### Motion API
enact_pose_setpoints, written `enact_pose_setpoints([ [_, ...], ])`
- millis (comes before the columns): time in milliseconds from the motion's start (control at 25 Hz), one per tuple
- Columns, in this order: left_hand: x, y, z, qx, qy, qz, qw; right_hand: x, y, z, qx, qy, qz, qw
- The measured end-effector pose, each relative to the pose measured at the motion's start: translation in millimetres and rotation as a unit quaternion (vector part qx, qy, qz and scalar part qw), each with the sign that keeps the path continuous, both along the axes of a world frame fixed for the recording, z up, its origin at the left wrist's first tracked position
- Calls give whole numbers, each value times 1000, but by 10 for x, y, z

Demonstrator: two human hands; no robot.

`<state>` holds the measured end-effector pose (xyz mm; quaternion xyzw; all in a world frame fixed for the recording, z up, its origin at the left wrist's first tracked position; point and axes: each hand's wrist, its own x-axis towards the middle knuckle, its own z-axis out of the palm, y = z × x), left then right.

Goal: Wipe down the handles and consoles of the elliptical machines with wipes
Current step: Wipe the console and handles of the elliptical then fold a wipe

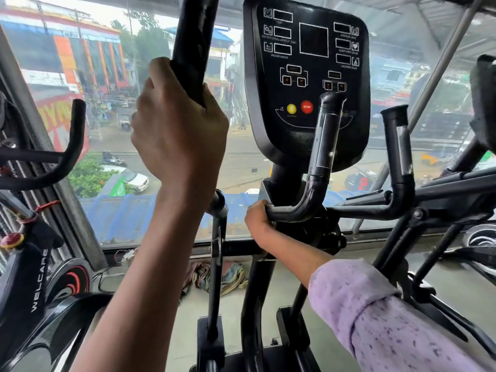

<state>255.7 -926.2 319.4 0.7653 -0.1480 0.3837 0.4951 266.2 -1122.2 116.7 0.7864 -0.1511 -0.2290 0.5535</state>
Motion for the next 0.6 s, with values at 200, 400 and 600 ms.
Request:
enact_pose_setpoints([
  [200, -16, 3, 42, -9, 4, -29, 1000, -257, 13, 123, -16, 16, -53, 998],
  [400, -3, 2, 72, -23, 19, -55, 998, -807, 147, 468, -135, 37, 23, 990],
  [600, -11, 11, 96, -20, 31, -64, 997, -1108, 30, 647, -89, -22, 195, 977],
])
